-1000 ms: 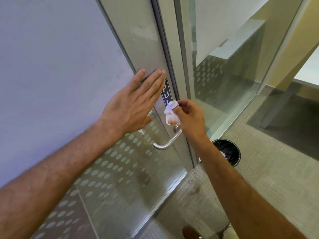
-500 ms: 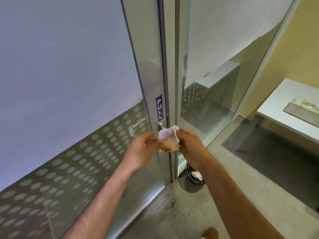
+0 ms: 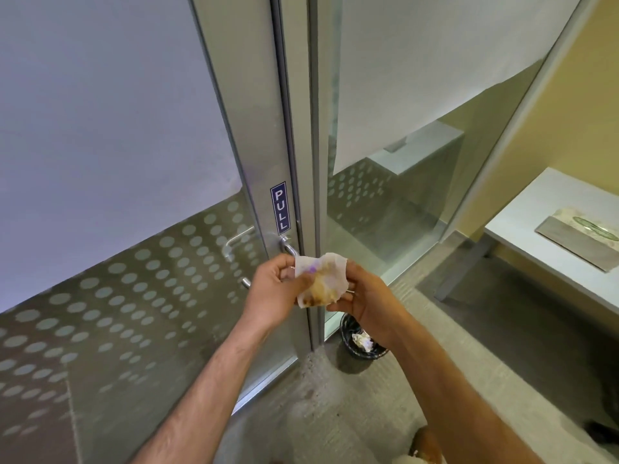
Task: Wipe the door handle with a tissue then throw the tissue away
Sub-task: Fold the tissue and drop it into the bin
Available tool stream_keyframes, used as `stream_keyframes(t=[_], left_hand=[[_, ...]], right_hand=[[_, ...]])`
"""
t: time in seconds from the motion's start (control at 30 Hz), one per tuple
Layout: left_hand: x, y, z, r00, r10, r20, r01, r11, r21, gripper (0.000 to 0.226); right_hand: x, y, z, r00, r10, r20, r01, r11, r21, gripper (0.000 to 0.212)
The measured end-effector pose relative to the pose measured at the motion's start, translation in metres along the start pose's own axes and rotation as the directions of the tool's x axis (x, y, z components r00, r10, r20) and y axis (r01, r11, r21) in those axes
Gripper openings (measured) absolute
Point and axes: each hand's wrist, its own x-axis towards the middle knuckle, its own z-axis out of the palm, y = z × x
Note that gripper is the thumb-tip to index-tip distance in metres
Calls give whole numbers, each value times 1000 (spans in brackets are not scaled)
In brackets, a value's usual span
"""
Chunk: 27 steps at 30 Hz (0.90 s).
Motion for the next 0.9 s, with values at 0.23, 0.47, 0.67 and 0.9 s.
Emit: stream_keyframes(t=[0.23,0.47,0.67,0.9], left_hand=[[13,0,89,987,-75,-145,53,987,-154,28],[36,-10,178,963,-197,-186,165,971,-173,38],[75,-64,219,945,-298,-133,258,932,-253,18],[149,-178,267,942,-216,-255,213,976,-37,55]], right_hand=[[21,-24,-90,980,95,174,-104,994,44,51],[52,-58,-188,940,240,245,-254,967,30,34],[85,-33,-247,972,226,60,-198,932,-302,34],[161,53,-295,979,121,-165,-201,719,-665,19]])
